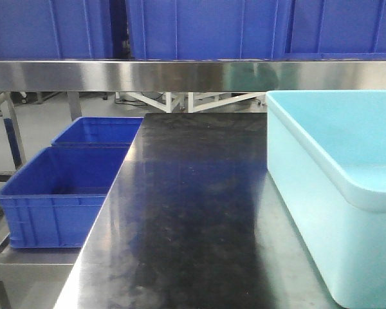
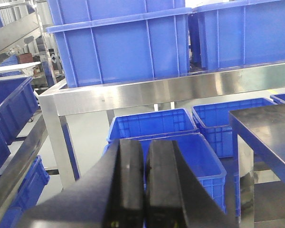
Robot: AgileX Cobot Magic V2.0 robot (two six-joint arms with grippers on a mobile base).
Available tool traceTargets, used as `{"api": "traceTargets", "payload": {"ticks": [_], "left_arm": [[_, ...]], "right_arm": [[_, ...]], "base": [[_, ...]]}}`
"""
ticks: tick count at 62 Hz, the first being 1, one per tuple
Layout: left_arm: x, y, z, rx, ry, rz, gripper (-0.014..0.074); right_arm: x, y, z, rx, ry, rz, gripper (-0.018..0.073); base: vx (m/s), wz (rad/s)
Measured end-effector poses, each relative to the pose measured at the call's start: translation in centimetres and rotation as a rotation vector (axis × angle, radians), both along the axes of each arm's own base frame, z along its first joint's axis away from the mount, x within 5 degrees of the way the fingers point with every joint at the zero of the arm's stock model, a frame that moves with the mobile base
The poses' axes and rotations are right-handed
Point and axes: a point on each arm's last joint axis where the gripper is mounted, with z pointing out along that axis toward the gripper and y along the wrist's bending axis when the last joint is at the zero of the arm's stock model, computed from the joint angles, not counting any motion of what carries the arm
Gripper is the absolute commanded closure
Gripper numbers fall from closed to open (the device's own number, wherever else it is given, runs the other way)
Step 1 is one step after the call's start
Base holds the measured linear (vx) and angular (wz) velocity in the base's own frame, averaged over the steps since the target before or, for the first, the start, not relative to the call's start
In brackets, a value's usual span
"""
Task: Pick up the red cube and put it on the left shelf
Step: 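Move the right gripper over the teal bin toward the red cube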
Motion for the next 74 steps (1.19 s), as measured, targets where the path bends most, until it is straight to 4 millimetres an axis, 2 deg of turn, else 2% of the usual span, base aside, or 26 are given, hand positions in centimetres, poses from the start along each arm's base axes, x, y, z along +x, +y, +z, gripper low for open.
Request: {"api": "traceTargets", "payload": {"ticks": [74], "left_arm": [[0.00, 0.00, 0.00, 0.000, 0.000, 0.000, 0.0491]], "right_arm": [[0.00, 0.00, 0.06, 0.000, -0.007, 0.000, 0.0503]], "base": [[0.00, 0.02]]}}
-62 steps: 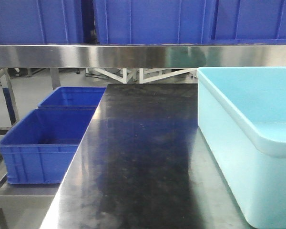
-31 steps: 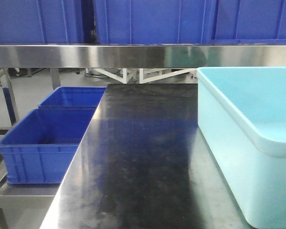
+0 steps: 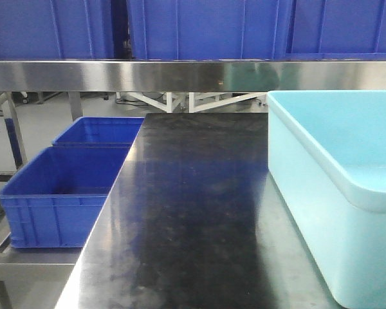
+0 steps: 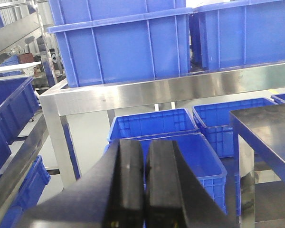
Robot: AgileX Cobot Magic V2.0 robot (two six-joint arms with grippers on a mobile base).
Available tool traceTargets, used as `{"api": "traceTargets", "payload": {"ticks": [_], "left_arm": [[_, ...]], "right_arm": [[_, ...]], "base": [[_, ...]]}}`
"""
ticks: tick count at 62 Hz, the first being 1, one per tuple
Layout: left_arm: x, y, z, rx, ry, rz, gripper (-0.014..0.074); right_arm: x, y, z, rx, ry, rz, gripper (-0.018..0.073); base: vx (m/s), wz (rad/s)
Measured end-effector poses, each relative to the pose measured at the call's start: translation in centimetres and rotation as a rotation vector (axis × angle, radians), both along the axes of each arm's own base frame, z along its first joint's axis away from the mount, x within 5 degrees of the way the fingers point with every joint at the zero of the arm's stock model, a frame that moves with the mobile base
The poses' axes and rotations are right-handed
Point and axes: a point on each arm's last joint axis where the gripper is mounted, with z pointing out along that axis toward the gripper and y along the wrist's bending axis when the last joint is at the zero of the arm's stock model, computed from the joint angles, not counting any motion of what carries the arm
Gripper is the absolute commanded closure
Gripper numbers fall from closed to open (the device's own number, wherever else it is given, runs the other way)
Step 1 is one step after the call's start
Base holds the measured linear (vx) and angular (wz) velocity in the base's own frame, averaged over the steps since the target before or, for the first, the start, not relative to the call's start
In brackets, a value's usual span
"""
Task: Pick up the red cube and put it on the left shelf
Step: 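Move the right gripper over the teal bin toward the red cube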
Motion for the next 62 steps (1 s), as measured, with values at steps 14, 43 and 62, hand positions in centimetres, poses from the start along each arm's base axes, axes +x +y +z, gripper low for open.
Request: {"api": "traceTargets", "payload": {"ticks": [14, 43, 62], "left_arm": [[0.0, 0.0, 0.0, 0.000, 0.000, 0.000, 0.0491], [0.0, 0.0, 0.0, 0.000, 0.000, 0.000, 0.0491], [0.0, 0.0, 0.0, 0.000, 0.000, 0.000, 0.0491]], "right_arm": [[0.0, 0.0, 0.5, 0.003, -0.054, 0.000, 0.0503], [2.5, 0.1, 4.1, -0.006, 0.110, 0.000, 0.0503], [9.3, 0.5, 10.5, -0.012, 0.222, 0.000, 0.0490]], "base": [[0.00, 0.00], [0.00, 0.00], [-0.01, -0.05]]}}
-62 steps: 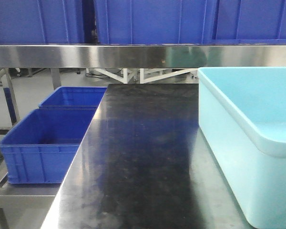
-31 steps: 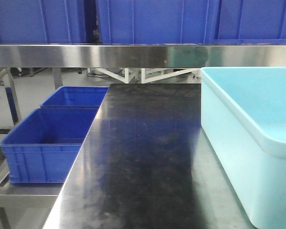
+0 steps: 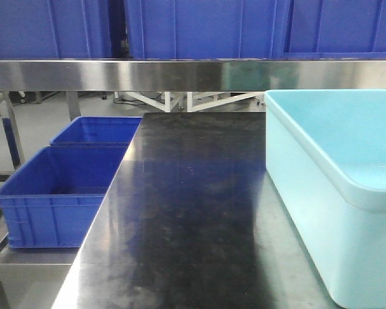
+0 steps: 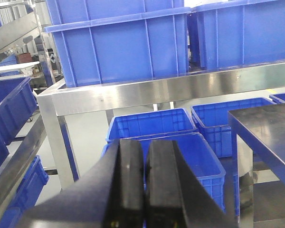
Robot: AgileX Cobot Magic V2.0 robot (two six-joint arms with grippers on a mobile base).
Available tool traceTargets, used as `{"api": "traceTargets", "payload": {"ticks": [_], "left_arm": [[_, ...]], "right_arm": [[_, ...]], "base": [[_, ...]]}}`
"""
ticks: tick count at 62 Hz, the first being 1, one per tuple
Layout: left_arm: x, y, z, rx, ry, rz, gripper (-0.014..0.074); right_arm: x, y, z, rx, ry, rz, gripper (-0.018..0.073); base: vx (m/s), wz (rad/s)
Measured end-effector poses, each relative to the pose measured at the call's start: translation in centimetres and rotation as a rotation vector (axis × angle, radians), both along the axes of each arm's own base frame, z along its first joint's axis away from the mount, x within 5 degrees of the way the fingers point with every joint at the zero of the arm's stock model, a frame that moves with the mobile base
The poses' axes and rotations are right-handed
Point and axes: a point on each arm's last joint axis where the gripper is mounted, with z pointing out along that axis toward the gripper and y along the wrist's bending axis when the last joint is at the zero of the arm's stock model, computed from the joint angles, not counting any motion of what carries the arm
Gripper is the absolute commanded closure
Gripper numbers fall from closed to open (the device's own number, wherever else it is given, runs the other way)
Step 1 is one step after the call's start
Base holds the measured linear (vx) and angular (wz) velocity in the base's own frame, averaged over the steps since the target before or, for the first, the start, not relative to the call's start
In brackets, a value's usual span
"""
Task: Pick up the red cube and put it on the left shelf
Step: 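Move the right gripper over the teal bin toward the red cube, then lower the open right gripper around the red cube in the teal bin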
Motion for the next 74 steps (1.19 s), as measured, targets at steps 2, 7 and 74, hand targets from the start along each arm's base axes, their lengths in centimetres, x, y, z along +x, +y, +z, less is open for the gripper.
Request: {"api": "traceTargets", "payload": {"ticks": [2, 7, 74], "left_arm": [[0.0, 0.0, 0.0, 0.000, 0.000, 0.000, 0.0491], [0.0, 0.0, 0.0, 0.000, 0.000, 0.000, 0.0491], [0.0, 0.0, 0.0, 0.000, 0.000, 0.000, 0.0491]], "right_arm": [[0.6, 0.0, 0.4, -0.001, 0.018, 0.000, 0.0474], [1.9, 0.1, 0.9, -0.005, 0.083, -0.001, 0.0367], [7.2, 2.4, -5.0, -0.057, 0.640, 0.082, -0.0057]], "base": [[0.00, 0.00], [0.00, 0.00], [0.00, 0.00]]}}
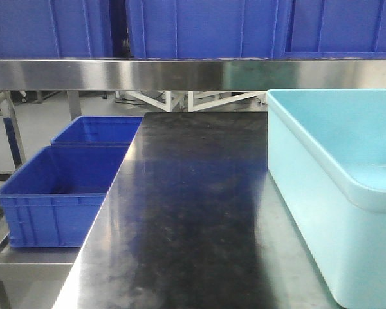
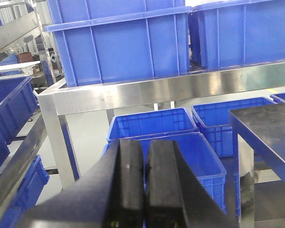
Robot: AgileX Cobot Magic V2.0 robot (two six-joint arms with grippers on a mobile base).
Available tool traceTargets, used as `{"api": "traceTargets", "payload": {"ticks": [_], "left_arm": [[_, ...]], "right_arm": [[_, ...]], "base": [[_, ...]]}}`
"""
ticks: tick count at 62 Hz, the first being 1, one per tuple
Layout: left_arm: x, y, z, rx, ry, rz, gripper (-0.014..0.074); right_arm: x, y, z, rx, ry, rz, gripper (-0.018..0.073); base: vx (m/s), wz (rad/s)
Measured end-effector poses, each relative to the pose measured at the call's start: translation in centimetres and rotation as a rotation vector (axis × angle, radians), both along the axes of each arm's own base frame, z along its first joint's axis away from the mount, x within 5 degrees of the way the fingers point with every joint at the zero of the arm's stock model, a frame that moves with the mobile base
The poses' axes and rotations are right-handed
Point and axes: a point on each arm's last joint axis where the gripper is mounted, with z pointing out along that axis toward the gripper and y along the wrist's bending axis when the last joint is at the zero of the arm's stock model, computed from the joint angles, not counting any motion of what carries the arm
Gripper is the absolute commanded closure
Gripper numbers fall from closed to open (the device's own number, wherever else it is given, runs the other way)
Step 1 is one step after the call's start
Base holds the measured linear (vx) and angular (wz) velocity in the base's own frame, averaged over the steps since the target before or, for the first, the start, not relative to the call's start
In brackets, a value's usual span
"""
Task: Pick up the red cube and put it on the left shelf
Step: 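Lower the open right gripper around the red cube in the teal bin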
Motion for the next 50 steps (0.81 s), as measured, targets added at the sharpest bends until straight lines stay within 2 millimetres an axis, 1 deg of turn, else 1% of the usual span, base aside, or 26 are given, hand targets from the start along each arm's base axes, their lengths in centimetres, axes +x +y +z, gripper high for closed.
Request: {"api": "traceTargets", "payload": {"ticks": [12, 20, 31, 50], "left_arm": [[0.0, 0.0, 0.0, 0.000, 0.000, 0.000, 0.0491], [0.0, 0.0, 0.0, 0.000, 0.000, 0.000, 0.0491], [0.0, 0.0, 0.0, 0.000, 0.000, 0.000, 0.0491], [0.0, 0.0, 0.0, 0.000, 0.000, 0.000, 0.0491]], "right_arm": [[0.3, 0.1, -0.7, -0.004, 0.030, 0.000, -0.0057], [0.5, 0.1, -1.1, -0.009, 0.061, 0.000, -0.0057], [0.8, 0.1, -1.9, -0.014, 0.098, 0.000, -0.0057], [1.0, 0.2, -2.5, -0.019, 0.129, 0.000, -0.0057]], "base": [[0.02, 0.09], [-0.03, -0.15], [0.01, 0.08], [0.00, 0.01]]}}
